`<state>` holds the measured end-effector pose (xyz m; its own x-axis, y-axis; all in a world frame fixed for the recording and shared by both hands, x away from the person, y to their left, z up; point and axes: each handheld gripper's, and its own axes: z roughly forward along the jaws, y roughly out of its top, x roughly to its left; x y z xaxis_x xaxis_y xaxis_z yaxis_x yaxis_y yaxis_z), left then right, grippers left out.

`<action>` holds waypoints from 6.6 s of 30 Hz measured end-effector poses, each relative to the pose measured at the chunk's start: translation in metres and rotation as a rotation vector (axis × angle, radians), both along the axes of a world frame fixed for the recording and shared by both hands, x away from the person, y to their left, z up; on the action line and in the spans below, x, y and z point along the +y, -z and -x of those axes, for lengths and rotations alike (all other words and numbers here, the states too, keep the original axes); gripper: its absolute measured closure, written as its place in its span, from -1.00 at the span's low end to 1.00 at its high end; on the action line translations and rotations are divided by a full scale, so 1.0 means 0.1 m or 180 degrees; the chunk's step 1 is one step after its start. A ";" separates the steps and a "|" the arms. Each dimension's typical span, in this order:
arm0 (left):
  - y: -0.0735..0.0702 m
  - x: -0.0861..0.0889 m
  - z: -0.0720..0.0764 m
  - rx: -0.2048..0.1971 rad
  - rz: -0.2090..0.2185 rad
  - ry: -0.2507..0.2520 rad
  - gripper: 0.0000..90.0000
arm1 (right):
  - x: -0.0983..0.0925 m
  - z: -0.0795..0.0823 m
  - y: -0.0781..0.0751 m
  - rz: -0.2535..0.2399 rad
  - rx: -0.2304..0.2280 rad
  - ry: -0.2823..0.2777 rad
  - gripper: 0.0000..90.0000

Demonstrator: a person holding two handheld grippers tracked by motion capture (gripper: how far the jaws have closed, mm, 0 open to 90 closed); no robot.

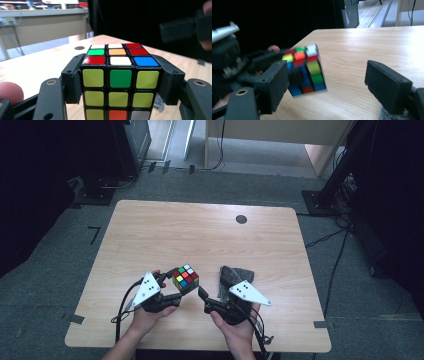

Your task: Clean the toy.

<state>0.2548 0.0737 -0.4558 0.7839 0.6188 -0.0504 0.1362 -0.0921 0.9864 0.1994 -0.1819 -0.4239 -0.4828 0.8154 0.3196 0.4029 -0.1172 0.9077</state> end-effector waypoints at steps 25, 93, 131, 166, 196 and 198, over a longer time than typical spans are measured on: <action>-0.10 -0.23 0.14 0.0297 0.0357 0.0297 -0.24 | 0.38 0.03 0.34 0.0495 -0.0265 -0.0149 -0.27; 0.15 -0.24 0.23 -0.0920 -0.1180 0.0192 -0.25 | -0.13 -0.22 -0.13 0.0386 0.0613 -0.0930 -0.60; 0.08 0.06 -0.04 0.0134 -0.0149 0.0486 -0.25 | -0.61 -0.34 0.31 0.0582 0.0326 0.0199 0.59; 0.07 -0.23 0.21 -0.0288 -0.0638 0.0748 -0.25 | -0.22 -0.03 -0.23 0.0475 0.0084 -0.0343 0.52; 0.06 -0.25 0.23 -0.0381 -0.0761 0.0674 -0.25 | -0.20 -0.04 -0.21 0.0635 0.0031 -0.0272 0.49; 0.06 -0.25 0.22 -0.0380 -0.0736 0.0669 -0.25 | -0.25 -0.03 -0.23 0.0461 0.0011 -0.0281 0.48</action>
<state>0.2326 0.0489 -0.4613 0.8875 0.4274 0.1722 -0.0247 -0.3291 0.9440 0.2020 -0.2069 -0.4006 -0.5538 0.8074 0.2035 0.4090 0.0509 0.9111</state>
